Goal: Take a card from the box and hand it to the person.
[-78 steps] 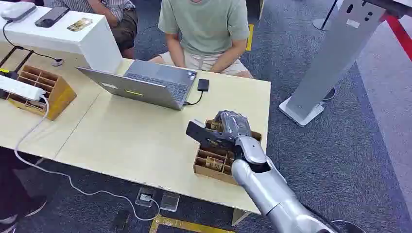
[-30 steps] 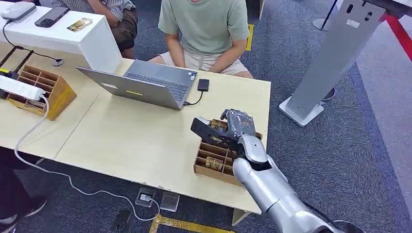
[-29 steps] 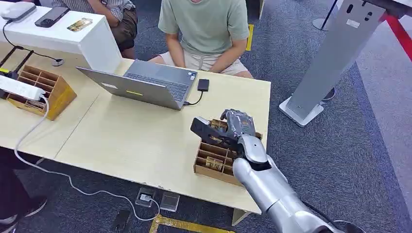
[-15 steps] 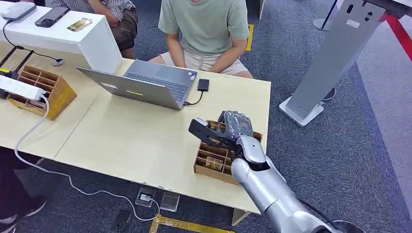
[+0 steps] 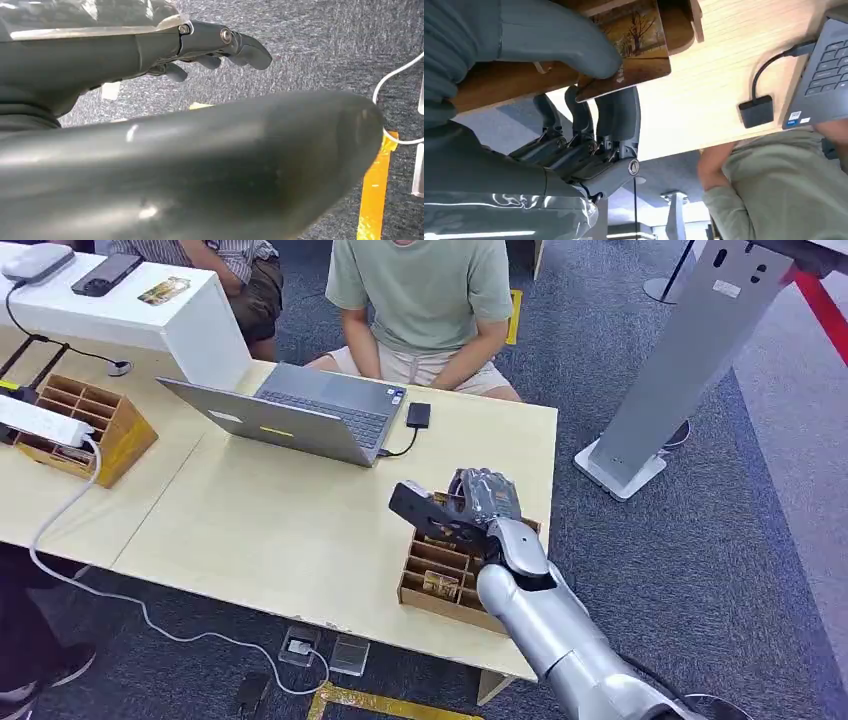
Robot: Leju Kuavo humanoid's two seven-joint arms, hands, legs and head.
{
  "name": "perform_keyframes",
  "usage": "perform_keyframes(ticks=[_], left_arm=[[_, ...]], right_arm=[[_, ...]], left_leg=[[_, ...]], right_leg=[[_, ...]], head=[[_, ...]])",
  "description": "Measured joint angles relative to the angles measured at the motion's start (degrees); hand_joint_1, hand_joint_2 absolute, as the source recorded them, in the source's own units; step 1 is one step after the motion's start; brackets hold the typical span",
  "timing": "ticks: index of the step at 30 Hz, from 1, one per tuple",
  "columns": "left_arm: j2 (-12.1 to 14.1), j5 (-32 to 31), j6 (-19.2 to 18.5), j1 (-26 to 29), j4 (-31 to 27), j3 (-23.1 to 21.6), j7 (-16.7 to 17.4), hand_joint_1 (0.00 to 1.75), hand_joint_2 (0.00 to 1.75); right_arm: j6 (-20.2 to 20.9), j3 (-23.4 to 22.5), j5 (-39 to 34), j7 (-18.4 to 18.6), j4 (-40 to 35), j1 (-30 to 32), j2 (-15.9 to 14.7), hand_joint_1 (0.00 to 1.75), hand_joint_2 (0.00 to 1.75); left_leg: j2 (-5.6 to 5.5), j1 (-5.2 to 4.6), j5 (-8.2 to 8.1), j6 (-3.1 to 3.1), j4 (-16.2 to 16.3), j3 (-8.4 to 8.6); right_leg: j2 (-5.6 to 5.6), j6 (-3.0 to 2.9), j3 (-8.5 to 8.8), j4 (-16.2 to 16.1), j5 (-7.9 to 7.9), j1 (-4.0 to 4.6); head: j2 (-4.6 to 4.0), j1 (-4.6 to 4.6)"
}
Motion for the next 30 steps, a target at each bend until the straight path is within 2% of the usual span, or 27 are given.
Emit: perform_keyframes(ticks=[1, 2, 5, 6, 18, 19, 30], left_arm=[[0.0, 0.0, 0.09, 0.0, 0.0, 0.0, 0.02, 0.0, 0.0], [-0.02, -0.02, 0.24, 0.0, 0.0, 0.0, 0.02, 0.0, 0.0], [-0.26, 0.0, 0.9, 0.01, 0.0, 0.0, 0.2, 0.0, 0.0], [-0.33, 0.0, 1.09, 0.01, 0.0, 0.0, 0.2, 0.0, 0.0], [-0.77, 0.11, 1.53, 0.03, 0.0, 0.0, 0.35, 0.0, 0.0], [-0.77, 0.11, 1.44, 0.03, 0.0, 0.0, 0.33, 0.0, 0.0], [-0.77, 0.59, 1.27, 0.03, 0.0, 0.0, 0.22, 0.0, 0.0]], right_arm=[[-0.02, -0.11, 0.0, 0.0, 0.0, 0.0, 0.02, 1.4, 1.75], [-0.02, -0.13, 0.0, -0.04, 0.0, 0.0, 0.02, 1.36, 1.75], [-0.07, -0.2, -0.02, -0.2, 0.0, 0.0, 0.02, 1.41, 1.75], [-0.07, -0.22, -0.02, -0.31, 0.0, 0.0, 0.02, 1.38, 1.75], [-1.75, -0.31, 0.66, -0.87, -0.41, -0.15, 0.18, 1.43, 1.75], [-1.81, -0.31, 0.94, -0.87, -0.74, -0.17, 0.17, 1.4, 1.75], [-0.41, -0.29, 2.19, 0.18, -7.39, 0.09, -0.15, 1.43, 1.75]], left_leg=[[0.0, 0.0, 0.0, 0.0, 0.0, 0.0], [0.0, 0.0, 0.0, 0.0, 0.0, 0.0], [0.0, 0.0, 0.0, 0.0, 0.0, 0.01], [0.0, 0.0, 0.0, 0.0, 0.0, 0.0], [0.0, 0.0, 0.0, 0.0, 0.0, 0.0], [0.0, 0.0, 0.0, 0.0, 0.0, 0.0], [0.01, 0.0, 0.0, 0.0, 0.0, 0.02]], right_leg=[[0.0, 0.0, 0.0, 0.0, 0.0, 0.0], [0.0, 0.0, 0.0, 0.0, 0.0, 0.0], [0.0, 0.0, 0.0, 0.0, 0.0, 0.0], [0.0, 0.0, 0.0, 0.0, 0.0, 0.0], [0.0, 0.0, 0.0, 0.0, 0.0, 0.0], [0.0, 0.0, 0.0, 0.0, 0.0, 0.0], [0.0, 0.0, -0.01, 0.0, 0.0, 0.0]], head=[[0.0, 0.0], [0.0, 0.0], [0.0, 0.0], [0.0, 0.0], [0.0, 0.0], [0.0, 0.0], [0.0, 0.0]])
